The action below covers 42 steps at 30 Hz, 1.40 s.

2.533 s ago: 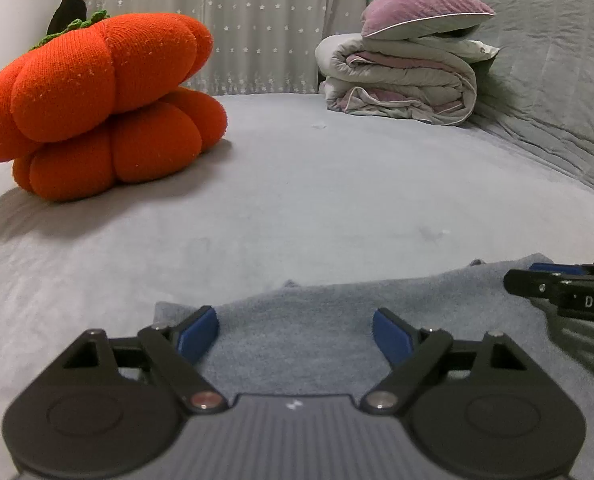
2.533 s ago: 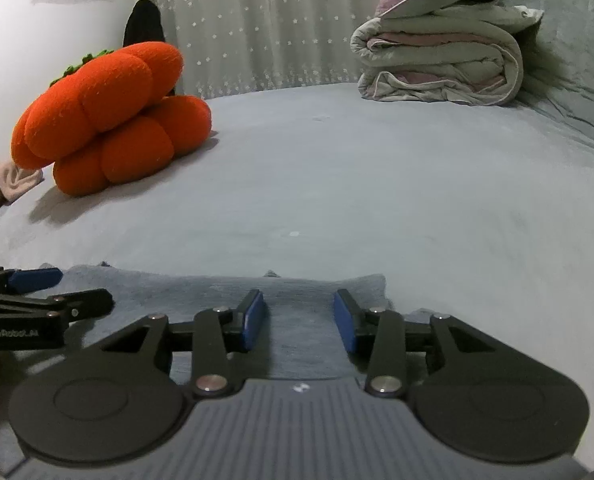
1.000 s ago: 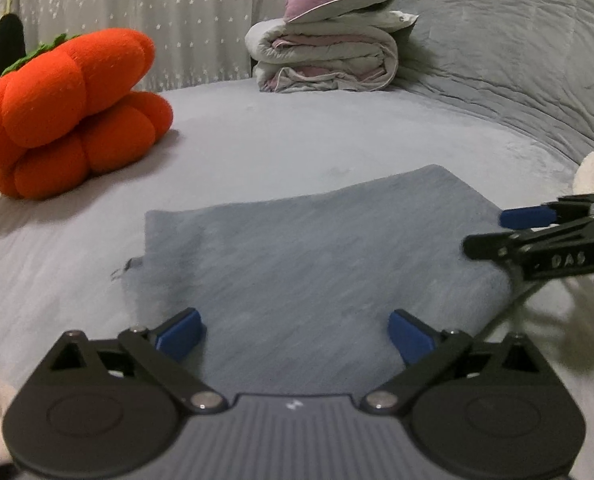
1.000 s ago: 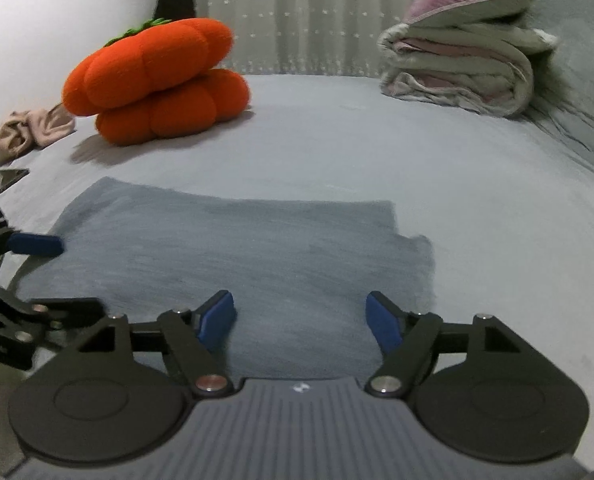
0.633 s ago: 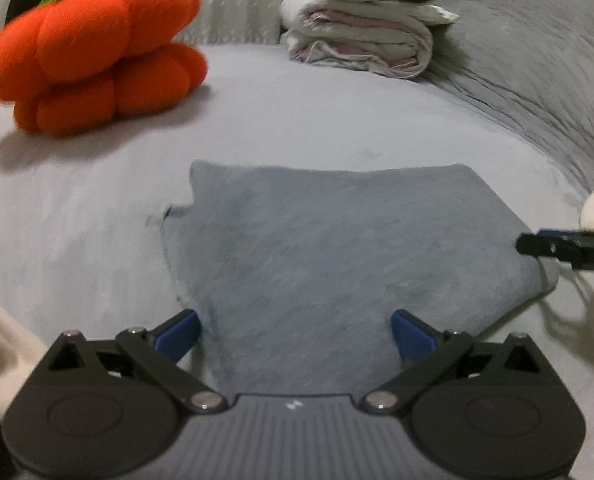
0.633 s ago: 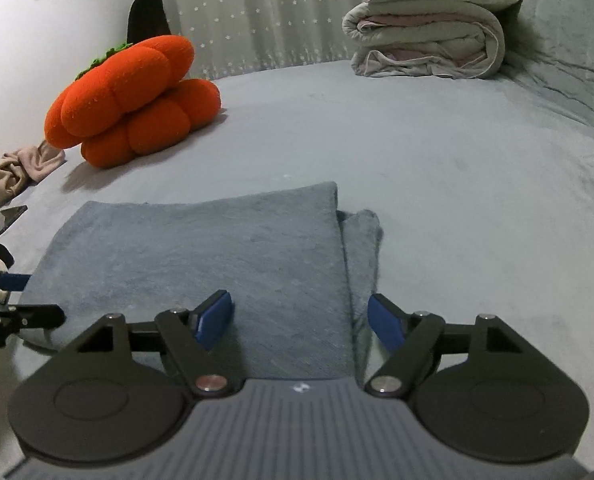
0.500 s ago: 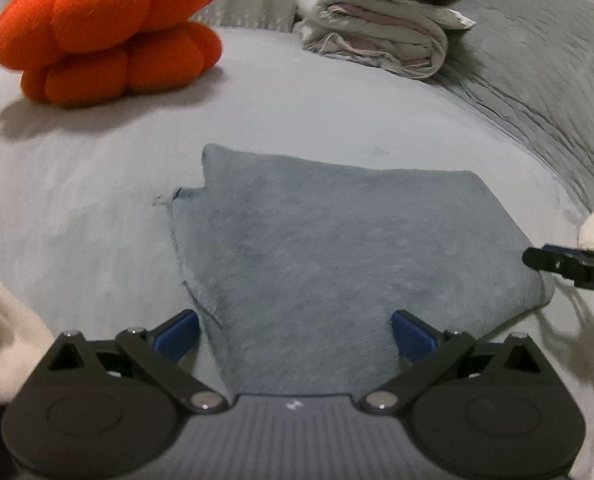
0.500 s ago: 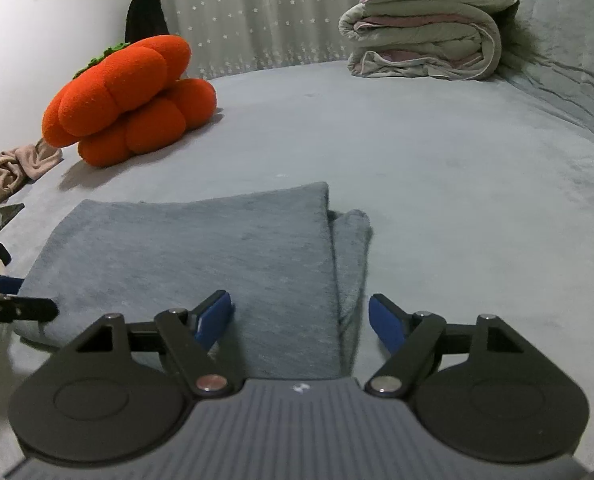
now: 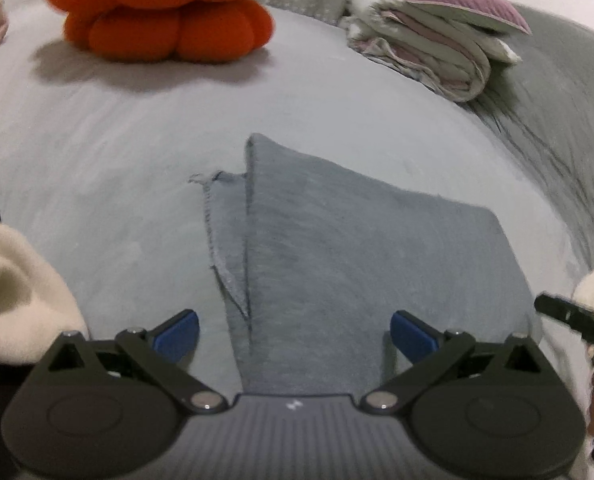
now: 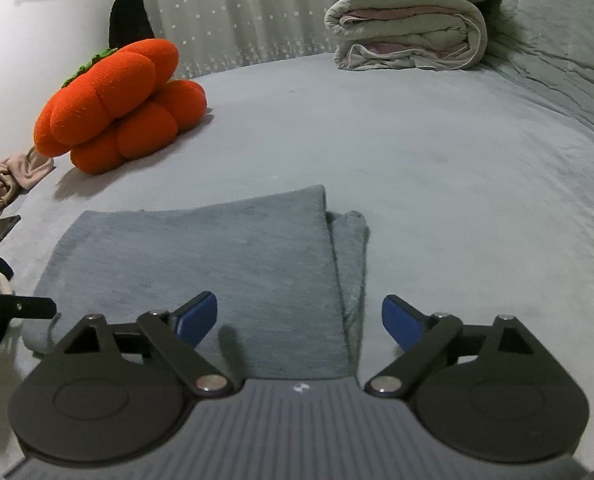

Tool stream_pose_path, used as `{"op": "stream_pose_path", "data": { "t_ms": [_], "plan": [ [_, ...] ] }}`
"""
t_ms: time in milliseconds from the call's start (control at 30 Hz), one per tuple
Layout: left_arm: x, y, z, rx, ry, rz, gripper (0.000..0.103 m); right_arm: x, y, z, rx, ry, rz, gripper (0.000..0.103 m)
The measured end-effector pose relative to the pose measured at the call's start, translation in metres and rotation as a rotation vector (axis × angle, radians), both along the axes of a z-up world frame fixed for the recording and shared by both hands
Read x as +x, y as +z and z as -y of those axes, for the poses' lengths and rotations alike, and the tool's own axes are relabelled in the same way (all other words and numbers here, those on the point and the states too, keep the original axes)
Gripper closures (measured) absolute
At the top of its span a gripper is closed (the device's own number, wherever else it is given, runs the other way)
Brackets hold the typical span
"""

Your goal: Fold clothes

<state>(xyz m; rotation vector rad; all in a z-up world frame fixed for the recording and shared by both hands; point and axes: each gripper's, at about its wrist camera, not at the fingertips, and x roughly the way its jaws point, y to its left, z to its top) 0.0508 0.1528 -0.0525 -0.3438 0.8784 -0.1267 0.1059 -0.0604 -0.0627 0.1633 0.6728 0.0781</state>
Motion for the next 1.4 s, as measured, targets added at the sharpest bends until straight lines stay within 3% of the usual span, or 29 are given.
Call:
{"op": "stream_pose_path", "data": {
  "t_ms": [333, 600, 800, 867, 933, 1033, 1100, 1200, 1267, 1400],
  "plan": [
    [0.011, -0.001, -0.026, -0.205, 0.107, -0.07, 0.001, 0.009, 0.008, -0.013, 0.036, -0.001, -0.02, 0.005],
    [0.023, -0.011, -0.059, -0.446, 0.176, -0.115, 0.001, 0.021, 0.016, -0.01, 0.215, -0.032, -0.036, 0.004],
    [0.027, -0.018, -0.06, -0.535, 0.188, -0.104, 0.002, 0.029, 0.015, -0.011, 0.312, -0.051, -0.053, 0.005],
    [0.03, -0.024, -0.056, -0.58, 0.17, -0.11, 0.007, 0.032, 0.014, -0.013, 0.327, -0.053, -0.06, 0.005],
    [0.034, -0.033, -0.051, -0.631, 0.162, -0.131, 0.007, 0.033, 0.014, -0.016, 0.347, -0.048, -0.066, 0.007],
    [0.037, -0.035, -0.048, -0.641, 0.173, -0.115, 0.007, 0.036, 0.012, -0.017, 0.376, -0.056, -0.073, 0.018],
    [0.038, -0.035, -0.047, -0.644, 0.172, -0.11, 0.007, 0.038, 0.011, -0.017, 0.395, -0.067, -0.076, 0.037],
    [0.038, -0.036, -0.047, -0.618, 0.172, -0.114, 0.019, 0.043, 0.007, -0.018, 0.474, -0.05, -0.099, 0.053],
    [0.038, -0.037, -0.048, -0.591, 0.171, -0.119, 0.044, 0.046, 0.006, -0.021, 0.507, -0.03, -0.106, 0.058],
    [0.037, -0.038, -0.05, -0.541, 0.171, -0.131, 0.077, 0.052, 0.006, -0.033, 0.541, 0.02, -0.122, 0.064]
  ]
}}
